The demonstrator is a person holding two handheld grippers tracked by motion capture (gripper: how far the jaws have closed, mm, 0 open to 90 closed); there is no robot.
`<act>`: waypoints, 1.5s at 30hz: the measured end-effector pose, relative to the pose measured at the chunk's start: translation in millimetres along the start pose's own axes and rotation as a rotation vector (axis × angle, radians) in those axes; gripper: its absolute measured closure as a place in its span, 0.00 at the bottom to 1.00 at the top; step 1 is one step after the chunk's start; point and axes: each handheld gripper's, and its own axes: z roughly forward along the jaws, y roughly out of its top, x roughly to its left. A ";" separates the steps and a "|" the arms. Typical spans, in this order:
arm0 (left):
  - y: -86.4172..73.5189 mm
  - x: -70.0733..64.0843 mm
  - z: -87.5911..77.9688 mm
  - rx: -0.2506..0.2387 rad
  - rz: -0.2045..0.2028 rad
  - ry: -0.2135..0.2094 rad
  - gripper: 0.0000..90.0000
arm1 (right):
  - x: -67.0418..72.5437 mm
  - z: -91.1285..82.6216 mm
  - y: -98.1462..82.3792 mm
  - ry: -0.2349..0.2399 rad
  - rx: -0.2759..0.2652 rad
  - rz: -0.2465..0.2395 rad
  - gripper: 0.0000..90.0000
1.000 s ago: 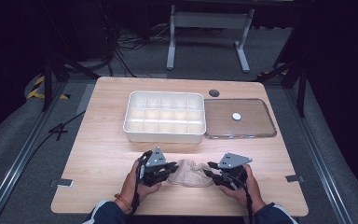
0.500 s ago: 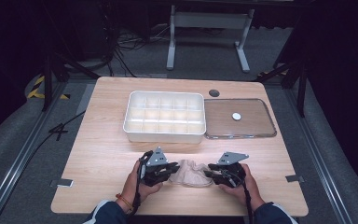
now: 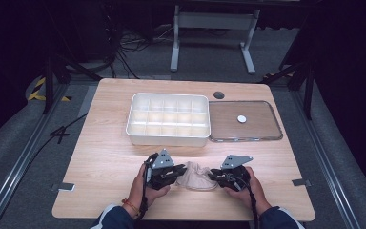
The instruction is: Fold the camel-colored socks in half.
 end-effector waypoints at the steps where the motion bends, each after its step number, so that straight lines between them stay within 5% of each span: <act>1: 1.1 -1.8 2.3 0.002 0.003 0.006 0.92 | -0.5 1.0 0.6 0.002 -0.002 0.000 0.88; 12: 10.9 -14.7 26.1 -0.028 -0.037 -0.012 0.92 | -1.1 2.6 2.1 0.010 -0.001 -0.012 0.90; 24: 8.7 -23.9 56.4 0.018 -0.064 0.001 0.92 | -3.2 3.5 2.3 0.024 -0.005 -0.009 0.91; 30: 8.5 -23.5 61.2 -0.003 -0.067 0.011 0.82 | -3.8 3.5 1.9 0.025 -0.006 0.001 0.91; 35: 22.8 -22.5 37.2 -0.031 0.003 0.022 0.50 | -3.4 3.4 1.9 0.024 -0.007 -0.004 0.91; 37: 26.0 -17.3 19.0 -0.029 0.010 0.022 0.47 | -3.7 3.5 1.8 0.024 -0.009 -0.006 0.91; 41: 11.3 -6.9 -5.8 0.038 0.020 0.050 0.57 | -3.7 3.5 1.8 0.024 -0.008 -0.005 0.91; 45: -14.2 -1.7 0.6 0.085 0.013 0.020 0.72 | -2.5 3.6 2.4 0.017 -0.004 -0.010 0.91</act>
